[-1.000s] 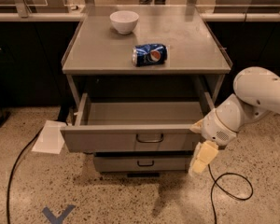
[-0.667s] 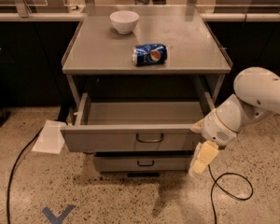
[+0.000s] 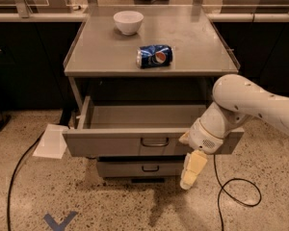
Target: Close top drawer
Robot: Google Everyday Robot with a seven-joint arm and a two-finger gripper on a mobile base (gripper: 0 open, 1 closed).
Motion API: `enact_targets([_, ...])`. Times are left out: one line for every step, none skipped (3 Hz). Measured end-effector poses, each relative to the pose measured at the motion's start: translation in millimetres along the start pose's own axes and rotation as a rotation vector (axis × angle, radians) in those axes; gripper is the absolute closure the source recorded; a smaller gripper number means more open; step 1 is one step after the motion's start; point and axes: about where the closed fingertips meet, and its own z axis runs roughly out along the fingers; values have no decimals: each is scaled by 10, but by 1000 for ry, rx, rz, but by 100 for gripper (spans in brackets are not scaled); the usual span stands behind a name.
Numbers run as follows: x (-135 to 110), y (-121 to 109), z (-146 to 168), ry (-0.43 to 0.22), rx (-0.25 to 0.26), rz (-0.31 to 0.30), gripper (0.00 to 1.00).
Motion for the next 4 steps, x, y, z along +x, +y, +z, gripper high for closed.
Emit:
enact_targets([-35, -88, 86, 20, -9, -2, 0])
enact_targets([-14, -327, -37, 25, 39, 21, 0])
enact_targets([-112, -622, -218, 36, 93, 15, 0])
enact_targets([-112, -623, -216, 36, 92, 15, 0])
